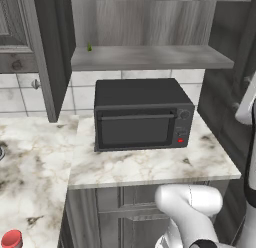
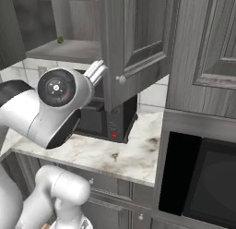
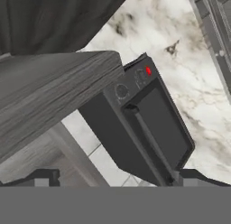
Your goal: Pick the avocado and bread from the counter and place them on the plate. Then pick the jam from the cabinet and place it next to the plate. Lastly close the cabinet door.
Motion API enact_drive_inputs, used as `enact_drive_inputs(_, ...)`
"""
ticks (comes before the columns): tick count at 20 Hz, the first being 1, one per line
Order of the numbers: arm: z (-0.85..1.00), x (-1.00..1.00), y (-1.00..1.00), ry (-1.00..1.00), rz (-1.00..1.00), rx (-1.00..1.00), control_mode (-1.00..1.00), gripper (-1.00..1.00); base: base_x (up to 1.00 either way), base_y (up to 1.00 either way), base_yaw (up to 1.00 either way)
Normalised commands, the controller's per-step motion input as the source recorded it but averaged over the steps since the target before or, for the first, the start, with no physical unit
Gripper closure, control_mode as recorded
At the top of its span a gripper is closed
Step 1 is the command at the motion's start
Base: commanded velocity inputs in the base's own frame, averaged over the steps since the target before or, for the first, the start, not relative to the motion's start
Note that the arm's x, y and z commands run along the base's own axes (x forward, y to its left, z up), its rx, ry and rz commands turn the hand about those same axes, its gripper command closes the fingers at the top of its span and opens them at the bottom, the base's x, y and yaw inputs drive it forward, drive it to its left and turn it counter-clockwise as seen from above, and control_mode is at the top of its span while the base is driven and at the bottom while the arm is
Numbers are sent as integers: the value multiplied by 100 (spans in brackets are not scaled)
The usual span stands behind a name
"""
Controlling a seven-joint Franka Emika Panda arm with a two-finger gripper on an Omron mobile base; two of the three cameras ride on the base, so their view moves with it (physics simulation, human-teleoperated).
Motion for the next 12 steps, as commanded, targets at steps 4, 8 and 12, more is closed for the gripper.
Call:
enact_drive_inputs(4,-23,94,-3,4,3,9,-100,-100,0,0,0)
enact_drive_inputs(8,-27,100,-4,19,0,9,-100,-100,0,0,0)
enact_drive_inputs(12,-24,100,0,28,0,7,-100,-100,0,0,0)
